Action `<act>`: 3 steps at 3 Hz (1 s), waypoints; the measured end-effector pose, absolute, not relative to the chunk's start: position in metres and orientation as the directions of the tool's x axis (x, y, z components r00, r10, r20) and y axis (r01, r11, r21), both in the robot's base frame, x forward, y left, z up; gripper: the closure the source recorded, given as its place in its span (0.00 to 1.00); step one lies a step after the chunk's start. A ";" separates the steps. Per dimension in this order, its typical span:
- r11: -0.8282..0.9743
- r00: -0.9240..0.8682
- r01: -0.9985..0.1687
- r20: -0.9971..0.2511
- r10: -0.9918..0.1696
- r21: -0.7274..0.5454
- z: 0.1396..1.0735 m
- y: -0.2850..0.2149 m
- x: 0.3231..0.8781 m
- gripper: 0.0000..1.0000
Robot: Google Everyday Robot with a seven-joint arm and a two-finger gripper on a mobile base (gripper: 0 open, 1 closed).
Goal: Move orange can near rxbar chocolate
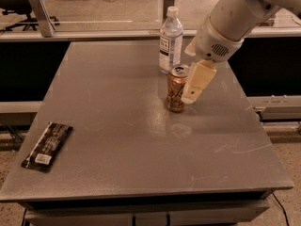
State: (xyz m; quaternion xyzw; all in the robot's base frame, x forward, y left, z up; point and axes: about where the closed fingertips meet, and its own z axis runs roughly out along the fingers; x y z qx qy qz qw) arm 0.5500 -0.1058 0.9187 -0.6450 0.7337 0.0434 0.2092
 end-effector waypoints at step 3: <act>0.056 -0.003 -0.990 -0.372 -0.928 -0.132 0.909 -0.061 0.545 0.87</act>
Offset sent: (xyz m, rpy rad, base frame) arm -0.0034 0.0558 -0.0267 -0.0257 0.0930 0.1300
